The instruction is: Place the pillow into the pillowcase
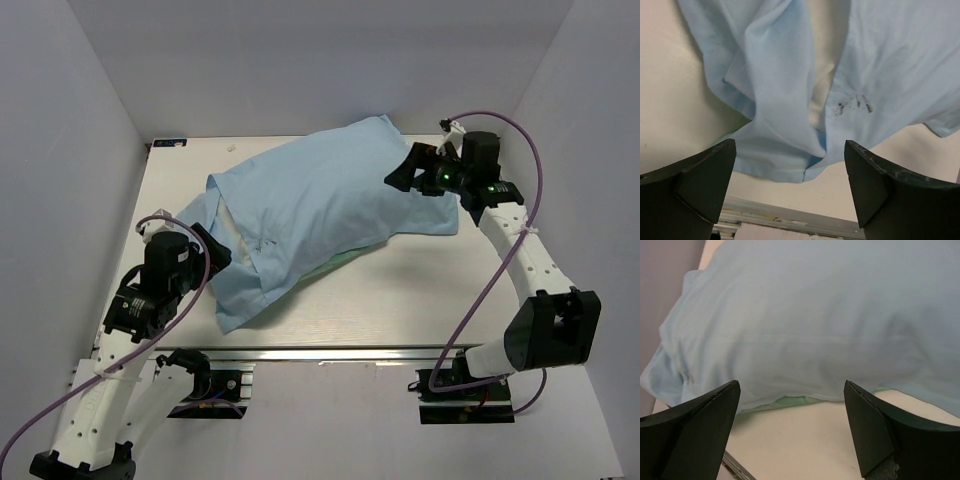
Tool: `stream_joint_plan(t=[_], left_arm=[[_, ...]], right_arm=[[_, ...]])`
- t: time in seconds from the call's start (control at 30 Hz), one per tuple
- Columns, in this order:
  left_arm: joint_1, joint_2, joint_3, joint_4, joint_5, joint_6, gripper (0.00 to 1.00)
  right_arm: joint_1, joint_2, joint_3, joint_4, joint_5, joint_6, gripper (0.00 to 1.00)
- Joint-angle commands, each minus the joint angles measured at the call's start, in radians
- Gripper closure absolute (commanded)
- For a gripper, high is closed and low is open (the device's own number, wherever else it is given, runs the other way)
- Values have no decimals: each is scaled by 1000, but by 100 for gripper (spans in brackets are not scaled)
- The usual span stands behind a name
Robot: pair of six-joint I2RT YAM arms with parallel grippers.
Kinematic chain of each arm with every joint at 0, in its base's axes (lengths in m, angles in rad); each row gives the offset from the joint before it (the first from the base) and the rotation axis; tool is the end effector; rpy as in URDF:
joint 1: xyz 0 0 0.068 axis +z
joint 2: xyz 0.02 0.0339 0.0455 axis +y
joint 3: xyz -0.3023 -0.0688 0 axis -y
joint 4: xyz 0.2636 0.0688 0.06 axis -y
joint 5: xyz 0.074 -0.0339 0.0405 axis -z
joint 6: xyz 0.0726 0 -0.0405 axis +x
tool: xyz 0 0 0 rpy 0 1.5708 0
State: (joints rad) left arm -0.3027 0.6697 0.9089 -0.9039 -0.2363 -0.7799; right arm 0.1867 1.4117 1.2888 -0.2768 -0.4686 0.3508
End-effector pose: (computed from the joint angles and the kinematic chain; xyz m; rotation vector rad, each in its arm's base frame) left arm 0.1374 -0.0251 0.3327 -0.6524 2.1370 -0.3326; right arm 0.3564 0.1007 0.3852 -0.1508 2.0084 0.8080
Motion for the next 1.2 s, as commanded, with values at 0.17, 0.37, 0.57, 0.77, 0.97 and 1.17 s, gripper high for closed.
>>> stream_joint_plan(t=[0.17, 0.37, 0.57, 0.77, 0.97, 1.17], left_arm=[[4, 14, -21, -63, -31, -47, 2], [4, 174, 94, 122, -72, 62, 2], [4, 499, 344, -56, -262, 39, 2], [11, 639, 354, -41, -215, 41, 17], [50, 702, 323, -75, -265, 18, 40], [63, 732, 309, 2, -236, 70, 95]], right_arm=[[-84, 82, -20, 27, 1, -62, 11], [-85, 139, 20, -16, 125, -91, 11], [-89, 142, 26, -62, 197, -133, 11], [-90, 139, 30, -91, 242, -142, 11], [-89, 121, 14, -93, 245, -159, 11], [-90, 119, 12, -102, 257, -165, 11]])
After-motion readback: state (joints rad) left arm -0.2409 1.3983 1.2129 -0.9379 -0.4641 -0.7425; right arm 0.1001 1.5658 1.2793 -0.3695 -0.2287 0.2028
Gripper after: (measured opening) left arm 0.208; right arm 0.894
